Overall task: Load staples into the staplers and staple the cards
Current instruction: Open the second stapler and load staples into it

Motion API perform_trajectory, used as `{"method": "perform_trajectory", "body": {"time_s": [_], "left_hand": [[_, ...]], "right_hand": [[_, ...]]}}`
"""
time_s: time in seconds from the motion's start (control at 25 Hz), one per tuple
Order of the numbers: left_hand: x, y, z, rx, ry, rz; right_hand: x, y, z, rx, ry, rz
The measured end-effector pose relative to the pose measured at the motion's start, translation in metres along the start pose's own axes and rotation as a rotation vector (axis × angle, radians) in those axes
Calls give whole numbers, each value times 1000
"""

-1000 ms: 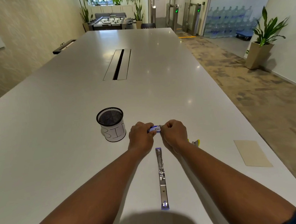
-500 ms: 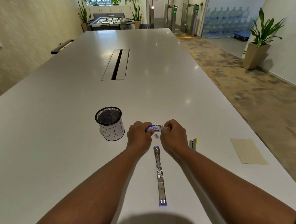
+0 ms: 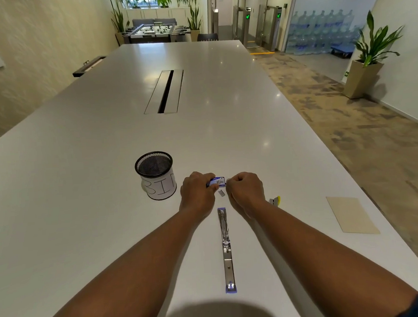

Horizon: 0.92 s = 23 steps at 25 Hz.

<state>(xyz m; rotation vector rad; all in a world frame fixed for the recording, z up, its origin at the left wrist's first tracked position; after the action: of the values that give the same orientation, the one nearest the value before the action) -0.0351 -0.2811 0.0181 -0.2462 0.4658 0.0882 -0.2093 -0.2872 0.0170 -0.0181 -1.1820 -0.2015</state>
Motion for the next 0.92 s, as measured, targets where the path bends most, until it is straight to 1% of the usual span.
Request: {"method": "perform_trajectory", "body": {"time_s": [0.28, 0.56, 0.64, 0.92], "left_hand": [[0, 1, 1, -24, 16, -4], [-1, 2, 0, 6, 12, -9], [-1, 2, 1, 2, 41, -3], [-2, 2, 3, 1, 47, -12]], "right_hand": [[2, -1, 0, -13, 35, -27], [8, 5, -4, 35, 53, 47], [8, 6, -5, 49, 58, 60], [10, 8, -7, 64, 51, 60]]}}
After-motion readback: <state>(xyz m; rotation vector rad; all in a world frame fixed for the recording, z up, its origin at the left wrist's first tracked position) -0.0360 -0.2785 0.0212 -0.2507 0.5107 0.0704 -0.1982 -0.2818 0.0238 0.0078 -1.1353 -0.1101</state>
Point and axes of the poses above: each hand's wrist, its own y-axis away from the middle knuckle, its own z-axis out of the back of the hand, x = y × z, the point moved 10 cm from there along -y, towards the middle knuckle, and after that the axes turned 10 degrees about -y, right-handed, at the moved point
